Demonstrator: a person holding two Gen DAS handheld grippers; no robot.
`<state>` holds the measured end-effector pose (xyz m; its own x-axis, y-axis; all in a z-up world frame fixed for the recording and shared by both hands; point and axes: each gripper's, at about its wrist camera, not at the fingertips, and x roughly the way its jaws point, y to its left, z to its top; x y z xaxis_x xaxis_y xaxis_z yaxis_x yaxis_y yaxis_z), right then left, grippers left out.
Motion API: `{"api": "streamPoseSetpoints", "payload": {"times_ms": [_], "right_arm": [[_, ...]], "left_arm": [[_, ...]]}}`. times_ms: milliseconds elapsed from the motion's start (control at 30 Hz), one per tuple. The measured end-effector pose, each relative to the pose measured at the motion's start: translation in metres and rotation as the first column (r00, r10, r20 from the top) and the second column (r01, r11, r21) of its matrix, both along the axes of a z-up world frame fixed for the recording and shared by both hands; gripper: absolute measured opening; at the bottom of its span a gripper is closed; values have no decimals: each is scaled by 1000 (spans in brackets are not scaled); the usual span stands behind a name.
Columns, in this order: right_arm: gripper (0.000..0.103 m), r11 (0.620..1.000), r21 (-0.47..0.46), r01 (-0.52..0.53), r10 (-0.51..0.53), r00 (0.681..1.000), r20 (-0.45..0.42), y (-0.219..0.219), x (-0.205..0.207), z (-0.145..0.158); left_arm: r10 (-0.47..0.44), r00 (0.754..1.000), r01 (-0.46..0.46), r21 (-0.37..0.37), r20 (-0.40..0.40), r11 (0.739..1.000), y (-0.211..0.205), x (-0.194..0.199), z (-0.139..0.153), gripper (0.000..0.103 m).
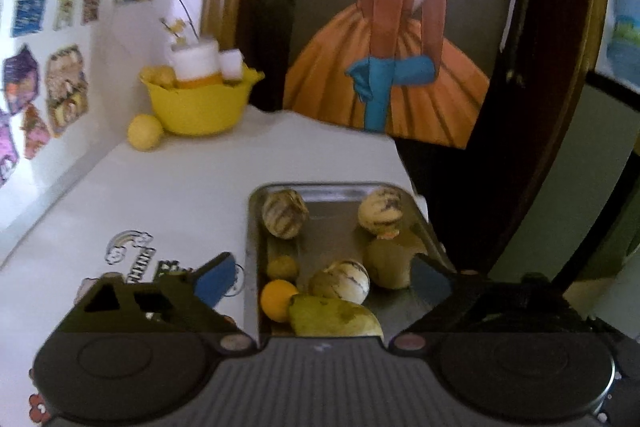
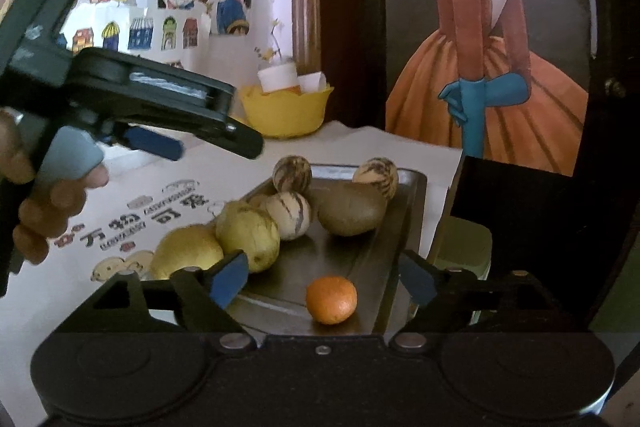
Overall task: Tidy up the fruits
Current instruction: 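Withdraw both open grippers away from the tray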
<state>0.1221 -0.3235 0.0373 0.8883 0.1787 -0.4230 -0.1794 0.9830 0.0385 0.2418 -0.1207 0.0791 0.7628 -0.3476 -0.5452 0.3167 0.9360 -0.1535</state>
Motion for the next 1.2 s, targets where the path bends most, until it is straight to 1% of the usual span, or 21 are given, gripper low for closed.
{"api": "streamPoseSetpoints", "payload": {"times_ms": [67, 167, 200, 267, 467, 733, 867, 967, 1100, 1200], "right_arm": [[91, 1000, 12, 13, -13, 1000, 13, 0, -3, 4], [98, 999, 31, 31, -32, 999, 35, 1, -10, 11], [100, 999, 39, 38, -39, 998, 45, 1, -12, 13], [102, 997, 52, 51, -54, 997, 63, 2, -18, 17], [102, 995, 71, 76, -83, 992, 93, 6, -34, 27], [102, 992, 86, 92, -103, 986, 128, 17, -59, 34], [102, 990, 92, 105, -118, 983, 142, 21, -69, 34], [102, 988, 101, 120, -134, 979, 155, 22, -75, 34], [102, 980, 128, 151, -174, 966, 189, 22, -86, 30], [102, 976, 132, 176, -200, 959, 201, 24, -94, 24]], "left_arm": [[21, 999, -20, -26, 25, 999, 9, -9, 5, 102], [70, 996, -66, -69, 53, 995, 22, -21, 10, 102], [80, 995, -75, -79, 65, 994, 27, -26, 12, 102], [100, 991, -93, -84, 84, 992, 33, -35, 14, 102], [163, 979, -152, -95, 121, 984, 50, -66, 17, 102], [247, 960, -234, -108, 129, 966, 74, -103, 8, 103], [302, 945, -284, -144, 122, 948, 91, -120, -2, 103], [334, 934, -315, -153, 123, 937, 100, -131, -8, 103], [375, 911, -352, -146, 171, 924, 106, -148, -16, 103], [398, 899, -375, -146, 184, 915, 108, -159, -22, 103]]}}
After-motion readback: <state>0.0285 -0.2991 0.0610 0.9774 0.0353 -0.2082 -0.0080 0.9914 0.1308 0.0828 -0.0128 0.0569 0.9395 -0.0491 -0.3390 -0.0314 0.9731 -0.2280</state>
